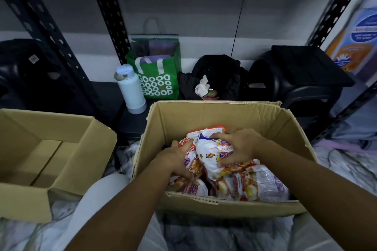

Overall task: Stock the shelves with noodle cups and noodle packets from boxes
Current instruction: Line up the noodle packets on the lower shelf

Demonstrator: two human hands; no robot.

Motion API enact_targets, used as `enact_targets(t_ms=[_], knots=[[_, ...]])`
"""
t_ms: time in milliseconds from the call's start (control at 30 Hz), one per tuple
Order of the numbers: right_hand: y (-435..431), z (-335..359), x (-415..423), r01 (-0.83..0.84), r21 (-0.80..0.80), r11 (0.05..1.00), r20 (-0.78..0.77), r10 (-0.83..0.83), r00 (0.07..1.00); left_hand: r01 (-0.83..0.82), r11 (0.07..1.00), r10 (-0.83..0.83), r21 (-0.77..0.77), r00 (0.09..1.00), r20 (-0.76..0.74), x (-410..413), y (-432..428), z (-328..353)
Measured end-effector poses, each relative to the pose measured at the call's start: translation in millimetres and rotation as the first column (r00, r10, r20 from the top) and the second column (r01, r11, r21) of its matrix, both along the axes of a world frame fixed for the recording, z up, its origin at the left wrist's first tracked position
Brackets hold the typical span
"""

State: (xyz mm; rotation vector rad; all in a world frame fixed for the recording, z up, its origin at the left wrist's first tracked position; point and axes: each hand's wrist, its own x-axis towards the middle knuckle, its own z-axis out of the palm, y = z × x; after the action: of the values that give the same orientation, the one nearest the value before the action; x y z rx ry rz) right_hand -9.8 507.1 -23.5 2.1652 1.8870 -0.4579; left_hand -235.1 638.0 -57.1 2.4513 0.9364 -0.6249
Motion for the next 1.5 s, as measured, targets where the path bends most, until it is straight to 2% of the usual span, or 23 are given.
enact_targets(t_ms=[200, 467, 633, 767, 933, 1033, 1167, 1267, 1400, 1500], knots=[[6.6, -10.4, -3.5, 0.103, -0.027, 0.994, -0.011, -0.103, 0.995, 0.047, 0.998, -0.044, 0.034, 0.996, -0.083, 9.8, 10.1, -7.3], [17.2, -23.7, -3.9, 0.123, -0.023, 0.992, -0.029, -0.124, 0.992, 0.057, 0.993, -0.051, 0.107, 0.997, -0.054, 13.8, 15.8, -15.4], [4.5, -12.4, -13.9, 0.097, 0.026, 0.995, 0.01, -0.098, 0.995, 0.042, 0.989, -0.039, 0.14, 0.999, -0.022, 5.0, 7.5, -4.7], [-16.3, 24.3, -16.5, 0.038, 0.142, 0.989, 0.087, -0.051, 0.995, 0.114, 0.975, -0.122, 0.19, 0.992, 0.029, -7.2, -3.1, 23.7], [-41.9, 95.8, -13.4, 0.139, 0.349, 0.927, 0.043, -0.164, 0.986, 0.154, 0.955, -0.197, 0.254, 0.968, 0.153, -16.9, 9.9, 100.5], [-54.3, 153.8, -7.7, 0.117, 0.461, 0.88, 0.07, -0.168, 0.983, 0.196, 0.928, -0.27, 0.315, 0.94, 0.21, -17.4, 22.0, 171.0], [-61.1, 244.9, 3.3, 0.079, 0.583, 0.809, 0.14, -0.196, 0.971, 0.257, 0.848, -0.4, 0.463, 0.884, 0.243, -9.1, 35.1, 277.0], [-61.5, 308.8, 14.3, 0.076, 0.655, 0.752, 0.168, -0.242, 0.956, 0.277, 0.803, -0.471, 0.528, 0.837, 0.277, -0.5, 39.7, 353.6], [-57.3, 380.1, 29.2, 0.064, 0.72, 0.691, 0.183, -0.279, 0.943, 0.293, 0.812, -0.516, 0.504, 0.763, 0.389, 10.8, 45.8, 442.9], [-50.0, 420.2, 40.2, 0.051, 0.755, 0.654, 0.204, -0.309, 0.929, 0.28, 0.79, -0.534, 0.545, 0.751, 0.389, 23.9, 50.7, 493.8]])
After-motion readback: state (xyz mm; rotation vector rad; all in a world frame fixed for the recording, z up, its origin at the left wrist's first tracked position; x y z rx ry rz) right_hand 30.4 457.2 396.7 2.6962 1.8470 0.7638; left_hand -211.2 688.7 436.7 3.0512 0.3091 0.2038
